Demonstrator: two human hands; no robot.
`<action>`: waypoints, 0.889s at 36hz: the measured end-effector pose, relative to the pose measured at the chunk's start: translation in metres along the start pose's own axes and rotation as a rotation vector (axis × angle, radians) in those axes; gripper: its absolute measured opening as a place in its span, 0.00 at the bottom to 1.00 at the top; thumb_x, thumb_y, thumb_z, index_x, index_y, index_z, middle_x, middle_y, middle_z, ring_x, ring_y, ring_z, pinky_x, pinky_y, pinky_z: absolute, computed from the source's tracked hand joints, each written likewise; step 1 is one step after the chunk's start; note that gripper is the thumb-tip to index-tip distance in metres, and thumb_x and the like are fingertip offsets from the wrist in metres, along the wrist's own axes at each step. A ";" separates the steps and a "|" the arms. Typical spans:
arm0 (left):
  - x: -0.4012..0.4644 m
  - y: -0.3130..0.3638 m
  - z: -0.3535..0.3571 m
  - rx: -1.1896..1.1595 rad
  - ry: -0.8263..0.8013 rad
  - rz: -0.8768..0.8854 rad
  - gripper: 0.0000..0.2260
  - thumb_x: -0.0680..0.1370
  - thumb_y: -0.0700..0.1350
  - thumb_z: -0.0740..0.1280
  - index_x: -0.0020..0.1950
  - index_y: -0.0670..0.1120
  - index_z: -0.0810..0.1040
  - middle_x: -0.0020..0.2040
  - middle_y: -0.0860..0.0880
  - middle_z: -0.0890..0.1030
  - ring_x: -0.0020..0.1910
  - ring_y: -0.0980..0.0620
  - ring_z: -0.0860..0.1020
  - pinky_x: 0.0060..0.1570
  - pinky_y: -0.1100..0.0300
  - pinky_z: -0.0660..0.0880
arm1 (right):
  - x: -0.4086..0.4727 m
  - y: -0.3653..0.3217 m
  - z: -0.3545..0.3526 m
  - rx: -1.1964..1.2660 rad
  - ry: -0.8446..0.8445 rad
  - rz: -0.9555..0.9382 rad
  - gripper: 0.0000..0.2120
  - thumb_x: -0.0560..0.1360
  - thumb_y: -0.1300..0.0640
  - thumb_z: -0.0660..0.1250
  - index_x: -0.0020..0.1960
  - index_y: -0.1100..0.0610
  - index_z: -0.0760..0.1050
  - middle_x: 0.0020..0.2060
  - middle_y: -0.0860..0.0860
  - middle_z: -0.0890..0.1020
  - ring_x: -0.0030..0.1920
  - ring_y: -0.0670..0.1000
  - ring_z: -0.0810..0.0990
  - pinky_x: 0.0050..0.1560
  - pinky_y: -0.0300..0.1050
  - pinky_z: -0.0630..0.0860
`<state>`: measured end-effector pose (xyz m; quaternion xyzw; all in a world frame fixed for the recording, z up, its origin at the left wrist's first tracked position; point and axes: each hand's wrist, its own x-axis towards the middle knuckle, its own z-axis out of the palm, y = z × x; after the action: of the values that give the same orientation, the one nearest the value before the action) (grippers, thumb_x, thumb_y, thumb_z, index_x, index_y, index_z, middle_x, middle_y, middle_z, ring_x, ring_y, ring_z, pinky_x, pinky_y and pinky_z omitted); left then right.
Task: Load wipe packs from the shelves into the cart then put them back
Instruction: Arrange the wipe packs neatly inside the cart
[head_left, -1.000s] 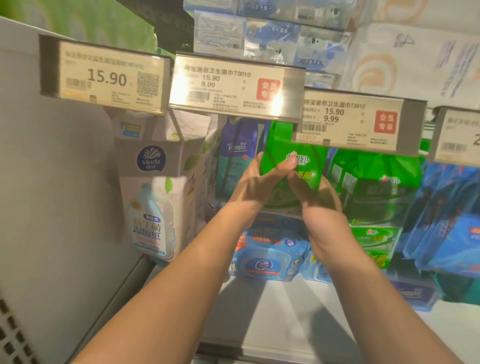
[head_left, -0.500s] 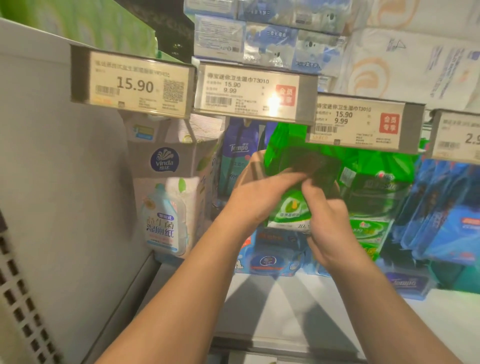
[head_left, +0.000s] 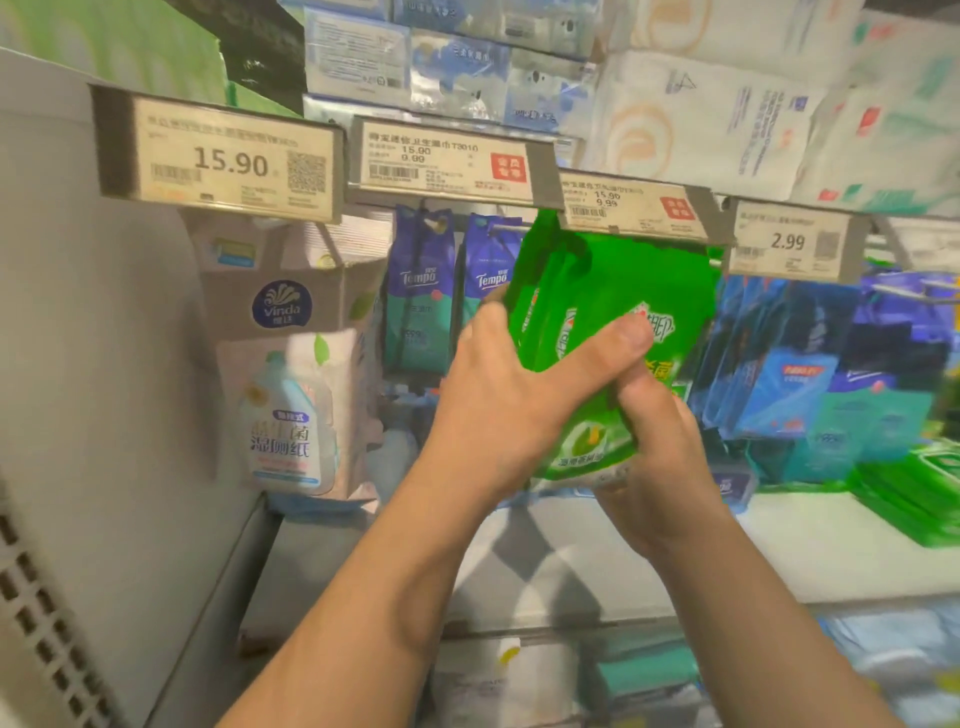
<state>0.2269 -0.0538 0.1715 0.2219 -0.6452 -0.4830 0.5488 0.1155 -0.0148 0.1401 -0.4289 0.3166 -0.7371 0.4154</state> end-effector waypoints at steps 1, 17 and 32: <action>-0.004 0.002 0.001 -0.009 -0.003 -0.005 0.39 0.53 0.77 0.76 0.57 0.56 0.77 0.58 0.49 0.84 0.58 0.46 0.83 0.59 0.40 0.78 | -0.004 -0.002 0.000 0.001 0.001 0.001 0.55 0.58 0.37 0.83 0.75 0.63 0.67 0.65 0.64 0.79 0.64 0.63 0.80 0.63 0.62 0.78; -0.100 0.048 0.046 0.112 0.071 0.057 0.40 0.55 0.69 0.79 0.63 0.63 0.71 0.63 0.54 0.80 0.61 0.54 0.81 0.61 0.46 0.78 | -0.086 -0.050 -0.012 0.062 -0.104 -0.018 0.58 0.51 0.33 0.83 0.71 0.63 0.70 0.55 0.56 0.86 0.56 0.56 0.85 0.55 0.55 0.83; -0.226 0.073 0.050 0.022 0.386 -0.058 0.33 0.61 0.52 0.82 0.63 0.53 0.78 0.58 0.47 0.85 0.57 0.44 0.84 0.59 0.42 0.80 | -0.185 -0.047 -0.002 0.134 -0.415 0.171 0.42 0.65 0.34 0.76 0.68 0.61 0.75 0.62 0.60 0.82 0.63 0.60 0.82 0.62 0.60 0.79</action>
<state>0.2658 0.1814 0.1266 0.3348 -0.5266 -0.4399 0.6458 0.1510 0.1702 0.1097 -0.5142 0.2100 -0.6147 0.5601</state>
